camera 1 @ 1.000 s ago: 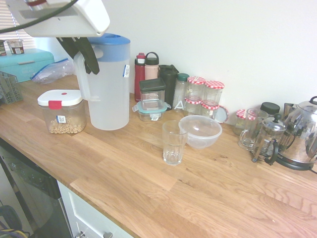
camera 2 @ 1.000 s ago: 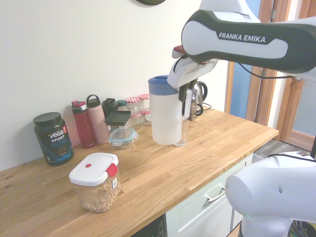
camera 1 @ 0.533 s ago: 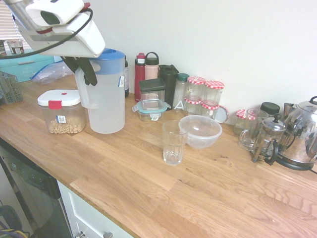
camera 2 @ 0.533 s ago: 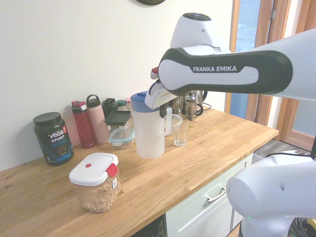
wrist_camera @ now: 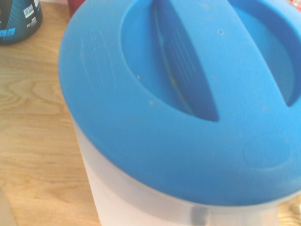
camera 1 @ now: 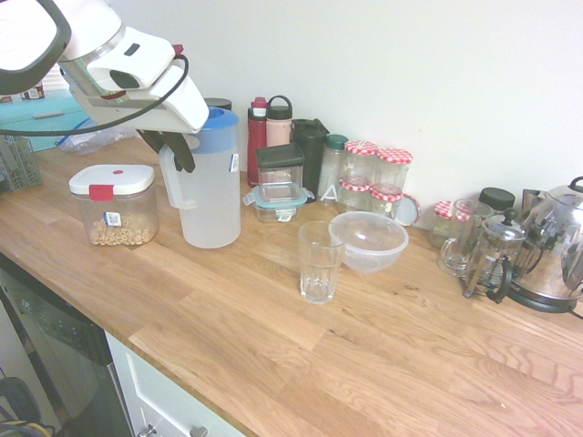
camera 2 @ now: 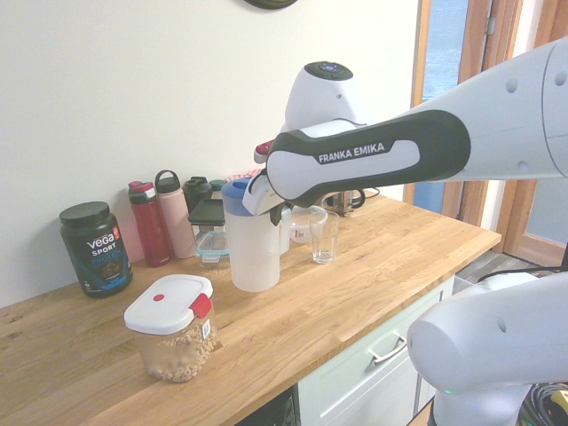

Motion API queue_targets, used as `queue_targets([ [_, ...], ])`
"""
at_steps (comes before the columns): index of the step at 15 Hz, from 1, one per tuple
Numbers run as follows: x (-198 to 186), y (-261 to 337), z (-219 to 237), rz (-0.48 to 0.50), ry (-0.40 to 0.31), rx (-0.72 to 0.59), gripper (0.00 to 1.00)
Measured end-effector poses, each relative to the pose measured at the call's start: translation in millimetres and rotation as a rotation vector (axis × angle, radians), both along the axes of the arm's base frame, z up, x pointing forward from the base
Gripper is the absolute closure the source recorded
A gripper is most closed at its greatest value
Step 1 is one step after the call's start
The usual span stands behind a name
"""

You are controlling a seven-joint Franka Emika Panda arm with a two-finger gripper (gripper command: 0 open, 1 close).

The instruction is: Pour me some water

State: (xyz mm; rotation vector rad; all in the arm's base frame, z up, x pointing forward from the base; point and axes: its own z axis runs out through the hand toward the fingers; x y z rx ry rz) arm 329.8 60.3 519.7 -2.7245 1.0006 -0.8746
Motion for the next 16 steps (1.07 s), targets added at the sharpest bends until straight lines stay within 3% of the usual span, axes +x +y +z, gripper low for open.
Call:
queue_targets([
  [6,7,17,-8,-0.025,-0.021,-0.01,1.0],
  [16,30,41,-46,-0.015,0.009,-0.01,1.0],
])
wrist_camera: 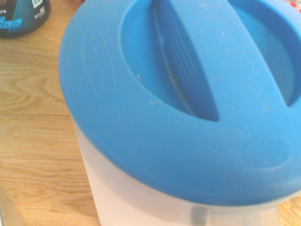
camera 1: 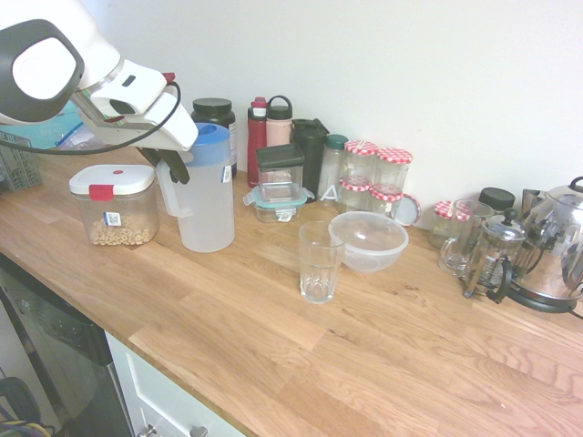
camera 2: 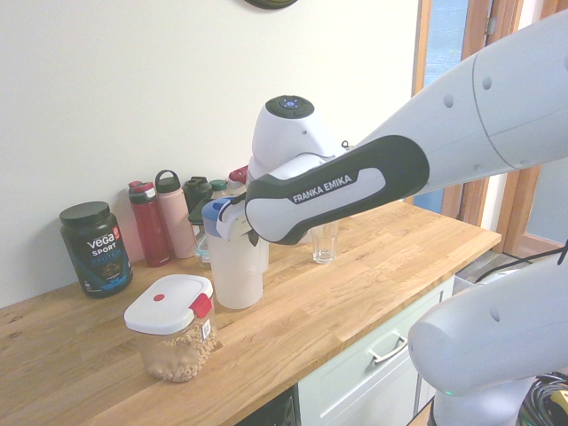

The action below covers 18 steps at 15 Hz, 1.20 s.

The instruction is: Pour me some water

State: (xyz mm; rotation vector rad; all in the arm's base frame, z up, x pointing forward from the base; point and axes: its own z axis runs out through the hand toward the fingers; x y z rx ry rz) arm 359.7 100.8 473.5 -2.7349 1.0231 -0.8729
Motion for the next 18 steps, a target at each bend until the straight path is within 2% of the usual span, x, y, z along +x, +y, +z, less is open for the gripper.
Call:
queue_targets([
  [1,2,0,-2,0.003,-0.003,-0.001,0.0],
  [15,3,-9,4,0.0,-0.013,0.012,0.0],
  [18,-22,-21,27,-0.001,0.054,0.015,0.0],
])
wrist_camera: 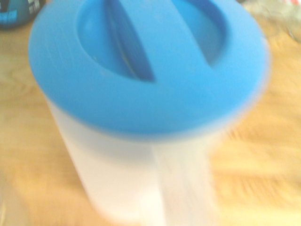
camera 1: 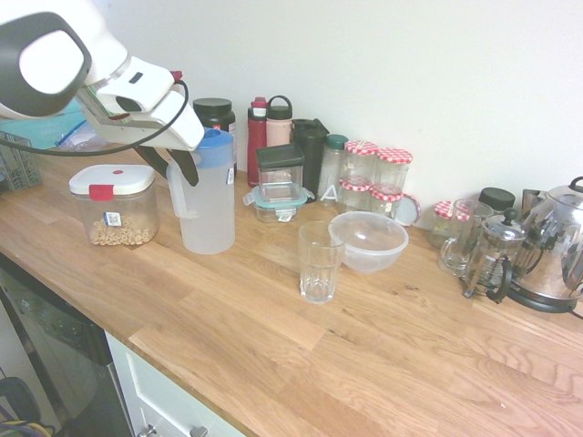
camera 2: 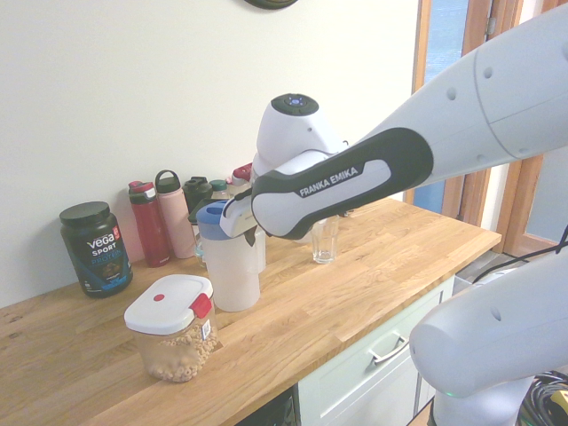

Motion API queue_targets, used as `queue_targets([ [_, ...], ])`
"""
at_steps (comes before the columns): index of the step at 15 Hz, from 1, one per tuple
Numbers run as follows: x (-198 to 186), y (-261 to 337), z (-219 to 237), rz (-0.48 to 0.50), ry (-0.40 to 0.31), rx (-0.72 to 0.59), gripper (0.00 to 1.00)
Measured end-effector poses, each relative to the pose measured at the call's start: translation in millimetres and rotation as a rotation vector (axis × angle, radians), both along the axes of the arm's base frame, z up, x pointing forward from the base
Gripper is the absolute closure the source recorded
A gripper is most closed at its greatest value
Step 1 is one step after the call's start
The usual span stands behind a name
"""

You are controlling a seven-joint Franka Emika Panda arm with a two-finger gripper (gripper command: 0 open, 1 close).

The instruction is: Pour me some water

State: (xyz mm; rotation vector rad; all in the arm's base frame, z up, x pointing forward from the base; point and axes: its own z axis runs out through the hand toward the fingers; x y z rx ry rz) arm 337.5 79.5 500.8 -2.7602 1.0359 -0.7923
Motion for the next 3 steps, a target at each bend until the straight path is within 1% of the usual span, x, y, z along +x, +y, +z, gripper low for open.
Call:
queue_targets([
  [1,-13,-5,11,0.005,0.034,0.004,0.0],
  [3,-35,-16,31,0.023,0.127,0.01,0.0],
])
